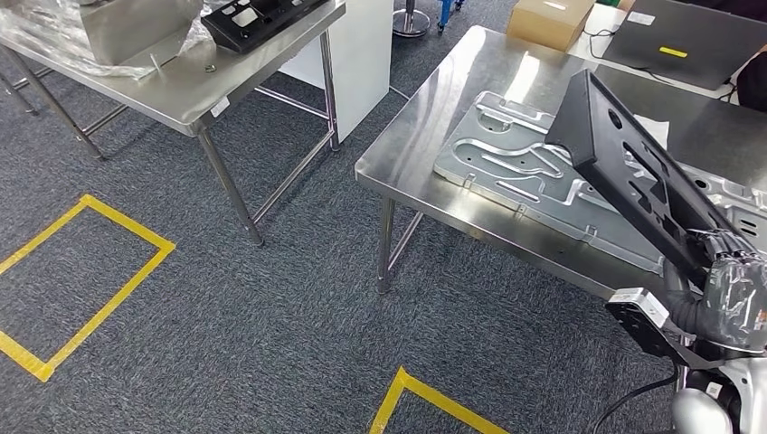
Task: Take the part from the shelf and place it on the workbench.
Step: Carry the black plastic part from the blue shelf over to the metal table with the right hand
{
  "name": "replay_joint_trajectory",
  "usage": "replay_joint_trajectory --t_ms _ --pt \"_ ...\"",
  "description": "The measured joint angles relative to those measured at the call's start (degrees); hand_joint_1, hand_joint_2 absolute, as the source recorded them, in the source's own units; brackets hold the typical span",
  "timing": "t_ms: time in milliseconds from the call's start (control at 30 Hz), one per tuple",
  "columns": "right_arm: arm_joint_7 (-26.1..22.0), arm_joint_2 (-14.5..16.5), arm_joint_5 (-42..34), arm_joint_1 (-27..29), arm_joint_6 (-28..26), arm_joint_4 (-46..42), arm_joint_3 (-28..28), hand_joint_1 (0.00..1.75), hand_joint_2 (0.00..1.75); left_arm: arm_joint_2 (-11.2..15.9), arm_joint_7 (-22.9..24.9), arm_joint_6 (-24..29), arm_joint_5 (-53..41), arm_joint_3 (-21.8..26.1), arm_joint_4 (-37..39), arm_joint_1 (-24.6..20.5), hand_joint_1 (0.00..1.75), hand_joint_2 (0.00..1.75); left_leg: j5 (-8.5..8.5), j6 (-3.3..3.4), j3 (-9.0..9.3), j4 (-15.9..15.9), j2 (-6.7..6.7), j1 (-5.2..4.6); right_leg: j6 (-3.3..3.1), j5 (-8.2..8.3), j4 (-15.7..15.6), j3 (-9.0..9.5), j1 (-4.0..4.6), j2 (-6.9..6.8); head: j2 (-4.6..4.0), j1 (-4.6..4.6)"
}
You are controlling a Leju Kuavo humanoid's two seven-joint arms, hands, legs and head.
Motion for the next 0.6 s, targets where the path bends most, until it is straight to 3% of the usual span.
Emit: replay_joint_trajectory --t_ms 67,100,167,233,267,300,333,400,467,533,567,600 --pt "-0.05 0.0 -0.36 0.06 -0.08 -0.09 0.0 1.75 1.75 -0.01 -0.1 0.0 0.0 -0.02 0.0 -0.07 0.0 1.75 0.49 0.65 0.21 -0.61 0.51 0.07 0.74 0.11 -0.12 -0.07 -0.09 0.08 0.0 -0.05" --pt "-0.08 -0.02 -0.46 0.06 -0.11 -0.14 0.0 1.75 1.75 -0.04 -0.19 0.0 0.0 -0.03 0.0 -0.1 0.0 1.75 0.85 0.98 0.4 -1.22 0.91 0.24 0.79 -0.51 0.58 -0.42 -0.02 -0.32 -0.01 0.01" --pt "-0.12 -0.04 -0.56 -0.04 -0.17 -0.17 -0.01 1.75 1.75 -0.1 -0.28 0.0 0.01 -0.04 0.0 -0.08 0.0 1.75 1.39 1.46 0.65 -2.16 1.94 0.5 0.67 -3.58 5.31 -2.62 -0.03 -1.57 -0.01 0.22" --pt "-0.12 -0.05 -0.62 -0.03 -0.21 -0.15 -0.02 1.75 1.75 -0.1 -0.3 -0.01 0.06 -0.04 0.0 0.01 0.0 1.75 1.44 1.53 0.53 -2.27 3.02 0.47 0.8 -6.98 12.6 -6.04 -0.13 -2.23 0.0 0.33" --pt "-0.12 -0.05 -0.62 0.06 -0.21 -0.13 -0.02 1.75 1.75 -0.1 -0.3 -0.02 0.09 -0.04 0.0 0.03 0.0 1.75 1.39 1.46 0.49 -2.24 3.61 0.47 0.94 -7.5 14.83 -7.02 -0.25 -2.38 0.0 0.34" --pt "-0.11 -0.05 -0.62 0.13 -0.21 -0.13 -0.02 1.75 1.75 -0.11 -0.31 -0.04 0.12 -0.04 0.0 0.04 0.0 1.75 1.31 1.3 0.47 -2.16 4.21 0.52 1.09 -6.97 15.03 -6.97 -0.4 -2.6 0.0 0.33" --pt "-0.11 -0.05 -0.62 0.15 -0.2 -0.12 -0.02 1.75 1.75 -0.14 -0.31 -0.05 0.13 -0.05 0.0 0.03 0.0 1.75 1.15 1.04 0.46 -1.99 4.79 0.62 1.25 -5.51 13.0 -5.76 -0.54 -3.07 0.0 0.33" --pt "-0.1 -0.03 -0.62 0.11 -0.2 -0.11 -0.02 1.75 1.75 -0.14 -0.31 -0.08 0.13 -0.06 0.01 0.01 0.0 1.75 0.58 0.16 0.45 -1.29 5.85 0.73 1.47 -2.46 5.84 -1.71 -0.59 -5.33 0.0 0.42" --pt "-0.1 -0.03 -0.62 0.12 -0.23 -0.11 -0.02 1.75 1.75 -0.05 -0.32 -0.09 0.13 -0.07 0.02 -0.02 0.0 1.75 -0.07 -0.86 0.52 -0.56 6.8 0.51 0.93 -1.58 1.9 0.3 -0.32 -6.65 -0.01 0.42" --pt "-0.09 -0.03 -0.62 0.21 -0.26 -0.11 -0.02 1.75 1.75 -0.01 -0.35 -0.09 0.13 -0.07 0.02 -0.07 0.0 1.75 -0.36 -1.63 0.81 -0.46 7.84 0.37 -0.05 -1.75 1.82 0.01 -0.12 -5.61 -0.01 0.28" --pt "-0.08 -0.03 -0.62 0.29 -0.26 -0.12 -0.03 1.75 1.75 -0.01 -0.36 -0.09 0.14 -0.08 0.02 -0.14 0.0 1.75 -0.57 -2.01 0.87 -0.41 7.89 0.5 -0.45 -1.7 1.83 -0.09 -0.17 -4.96 -0.01 0.22" --pt "-0.04 -0.03 -0.62 0.33 -0.25 -0.13 -0.05 1.75 1.75 -0.01 -0.38 -0.09 0.14 -0.08 0.02 -0.19 0.0 1.75 -1.22 -2.36 0.75 0.17 7.08 0.71 -0.88 -1.62 1.82 -0.17 -0.22 -4.34 0.0 0.18"
